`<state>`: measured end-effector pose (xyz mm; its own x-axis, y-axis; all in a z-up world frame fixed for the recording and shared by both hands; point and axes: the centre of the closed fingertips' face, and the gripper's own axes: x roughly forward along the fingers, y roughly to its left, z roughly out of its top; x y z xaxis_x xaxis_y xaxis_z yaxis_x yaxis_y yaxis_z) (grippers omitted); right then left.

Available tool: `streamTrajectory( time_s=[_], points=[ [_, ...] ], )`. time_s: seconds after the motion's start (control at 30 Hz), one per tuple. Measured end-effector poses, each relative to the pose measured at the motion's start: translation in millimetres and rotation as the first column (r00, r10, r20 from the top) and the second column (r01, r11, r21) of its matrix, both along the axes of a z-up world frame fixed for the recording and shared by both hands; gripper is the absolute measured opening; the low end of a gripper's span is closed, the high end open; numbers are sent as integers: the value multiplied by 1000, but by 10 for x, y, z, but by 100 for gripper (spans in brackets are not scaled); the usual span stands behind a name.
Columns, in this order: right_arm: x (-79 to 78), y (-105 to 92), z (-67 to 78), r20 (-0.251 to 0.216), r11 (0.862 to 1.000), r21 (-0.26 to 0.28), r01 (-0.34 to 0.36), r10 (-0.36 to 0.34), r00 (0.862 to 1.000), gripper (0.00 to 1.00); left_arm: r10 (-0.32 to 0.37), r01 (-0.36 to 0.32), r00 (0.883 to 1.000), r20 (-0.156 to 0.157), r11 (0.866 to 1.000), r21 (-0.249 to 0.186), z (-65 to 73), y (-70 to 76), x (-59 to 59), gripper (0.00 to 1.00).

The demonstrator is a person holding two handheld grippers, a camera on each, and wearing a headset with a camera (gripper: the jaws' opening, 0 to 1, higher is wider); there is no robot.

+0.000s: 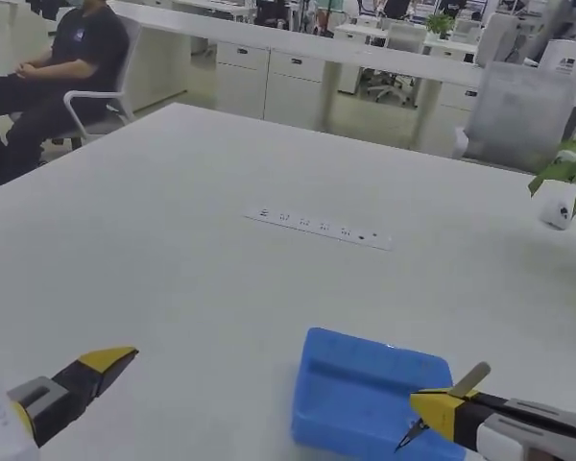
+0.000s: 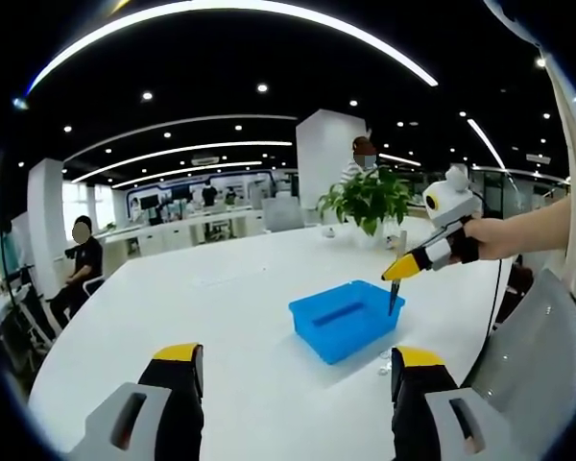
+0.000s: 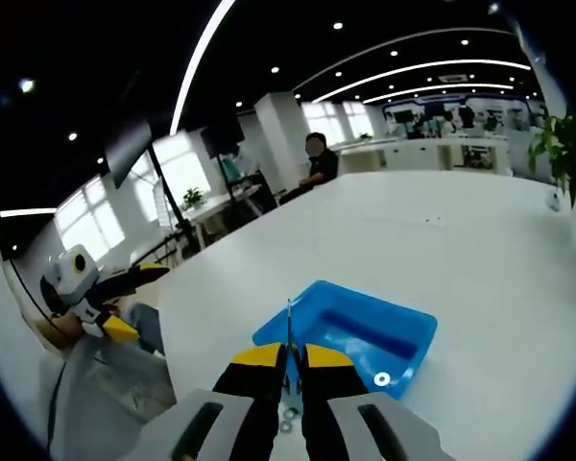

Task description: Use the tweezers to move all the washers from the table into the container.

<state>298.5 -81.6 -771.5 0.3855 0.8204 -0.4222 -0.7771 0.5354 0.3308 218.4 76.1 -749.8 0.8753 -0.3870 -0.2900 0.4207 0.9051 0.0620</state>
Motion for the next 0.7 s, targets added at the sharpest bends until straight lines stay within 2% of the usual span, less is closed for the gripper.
streamTrajectory(
  time_s=[0.23,0.37,0.7],
  points=[
    [-83,31,-123,-32,1000,-5,-9,9,999,3,10,-10,1000,7,1000,-6,15,18,5,81],
    [-102,57,-143,-50,1000,14,-4,5,999,3,2,-2,1000,4,1000,-5,11,7,3,81],
    [-179,111,-315,-76,999,-19,-34,33,997,3,4,-4,1000,2,1000,-1,14,16,1,80]
  ],
)
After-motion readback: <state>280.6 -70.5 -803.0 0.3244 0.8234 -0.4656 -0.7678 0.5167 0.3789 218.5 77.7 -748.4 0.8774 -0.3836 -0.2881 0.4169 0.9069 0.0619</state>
